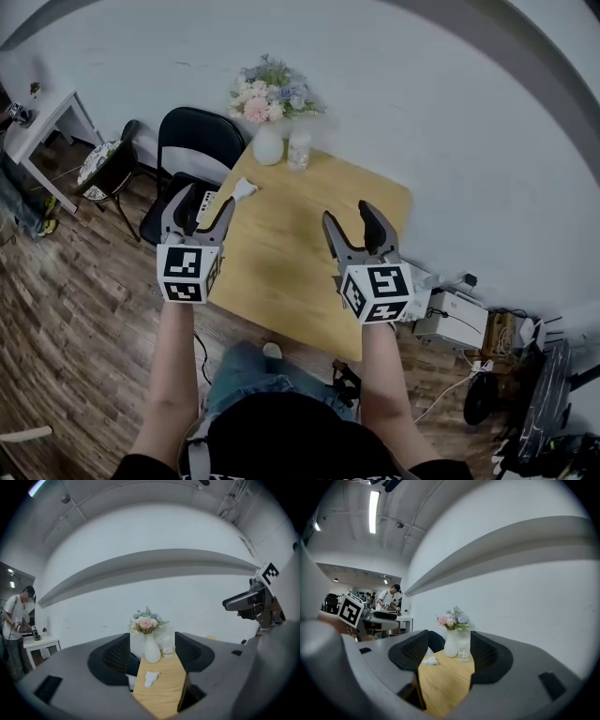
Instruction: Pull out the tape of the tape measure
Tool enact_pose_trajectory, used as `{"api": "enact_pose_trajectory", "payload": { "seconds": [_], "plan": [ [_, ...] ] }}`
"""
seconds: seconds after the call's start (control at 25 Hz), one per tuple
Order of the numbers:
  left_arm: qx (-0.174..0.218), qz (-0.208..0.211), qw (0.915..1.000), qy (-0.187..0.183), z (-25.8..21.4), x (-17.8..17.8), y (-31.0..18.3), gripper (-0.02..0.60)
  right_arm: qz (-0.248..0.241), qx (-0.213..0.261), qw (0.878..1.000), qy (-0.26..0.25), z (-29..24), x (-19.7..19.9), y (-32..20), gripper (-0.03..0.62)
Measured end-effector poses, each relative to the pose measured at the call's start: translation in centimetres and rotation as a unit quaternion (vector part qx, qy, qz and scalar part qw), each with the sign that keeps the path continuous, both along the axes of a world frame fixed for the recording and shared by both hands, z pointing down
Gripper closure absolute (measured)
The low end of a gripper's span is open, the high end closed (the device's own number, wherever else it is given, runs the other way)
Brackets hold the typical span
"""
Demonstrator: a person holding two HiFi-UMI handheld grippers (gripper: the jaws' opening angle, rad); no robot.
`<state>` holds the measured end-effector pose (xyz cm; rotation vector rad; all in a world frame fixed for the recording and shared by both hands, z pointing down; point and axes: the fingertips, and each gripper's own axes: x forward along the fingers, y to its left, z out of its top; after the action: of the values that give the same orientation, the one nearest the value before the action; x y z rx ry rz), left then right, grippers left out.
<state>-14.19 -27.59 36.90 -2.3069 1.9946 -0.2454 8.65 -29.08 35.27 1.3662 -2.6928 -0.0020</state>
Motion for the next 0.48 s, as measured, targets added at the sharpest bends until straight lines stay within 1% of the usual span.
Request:
{"api": "enact_pose_trajectory", "payload": {
  "seconds": [0.28, 0.48],
  "plan": [
    [-0.046, 0.015, 0.9988, 0.005, 5.1, 0.1, -2.8, 0.276, 0.005, -0.038, 0.999, 0.0, 4.3, -0.4, -1.5, 0.307],
    [-0.089, 0.032, 0.9954, 0.014, 9.1, -0.6, -5.3, 0.276, 0.019, -0.075, 0.997, -0.002, 7.5, -1.4, -3.1, 0.313]
  ]
}}
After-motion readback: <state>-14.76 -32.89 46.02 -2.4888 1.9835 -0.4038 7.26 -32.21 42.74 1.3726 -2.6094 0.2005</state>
